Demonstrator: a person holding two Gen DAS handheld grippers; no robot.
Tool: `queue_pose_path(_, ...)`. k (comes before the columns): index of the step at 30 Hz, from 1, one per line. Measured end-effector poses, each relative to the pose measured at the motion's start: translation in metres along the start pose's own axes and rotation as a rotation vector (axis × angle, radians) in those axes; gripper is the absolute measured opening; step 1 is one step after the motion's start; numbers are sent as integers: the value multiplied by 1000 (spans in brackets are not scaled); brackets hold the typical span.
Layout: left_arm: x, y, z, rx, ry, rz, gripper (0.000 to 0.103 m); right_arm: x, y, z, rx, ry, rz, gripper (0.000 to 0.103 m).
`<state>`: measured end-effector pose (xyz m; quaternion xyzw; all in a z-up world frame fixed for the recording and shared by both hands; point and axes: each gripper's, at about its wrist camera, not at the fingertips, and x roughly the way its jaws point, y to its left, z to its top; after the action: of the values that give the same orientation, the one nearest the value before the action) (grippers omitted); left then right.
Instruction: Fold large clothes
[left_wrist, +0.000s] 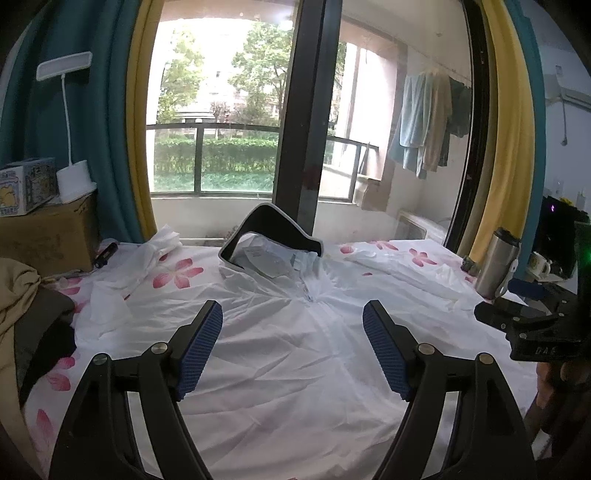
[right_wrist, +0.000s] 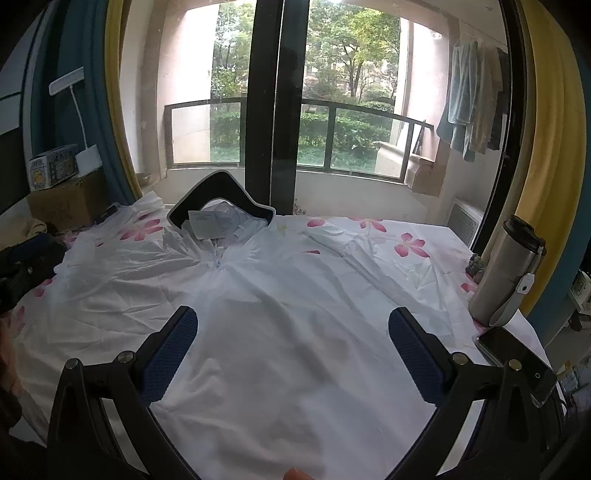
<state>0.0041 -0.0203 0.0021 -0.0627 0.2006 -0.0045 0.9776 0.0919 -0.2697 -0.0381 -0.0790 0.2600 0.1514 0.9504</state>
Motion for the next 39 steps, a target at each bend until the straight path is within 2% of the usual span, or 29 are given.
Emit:
queue_pose_path(5, 0, 1, 0, -4, -2, -5, 85, 0, 1, -1, -2, -1, -2, 102)
queue_pose_path(13, 2, 3, 1, -12, 3, 14, 85, -1, 1, -1, -4, 0, 0, 102)
queue_pose_path(28, 3, 4, 3, -17, -10, -27, 85, 5, 2, 3, -12, 8, 3, 102)
queue_pose_path(39, 8, 4, 5, -20, -8, -12, 85, 8, 5, 4, -19, 9, 1, 102)
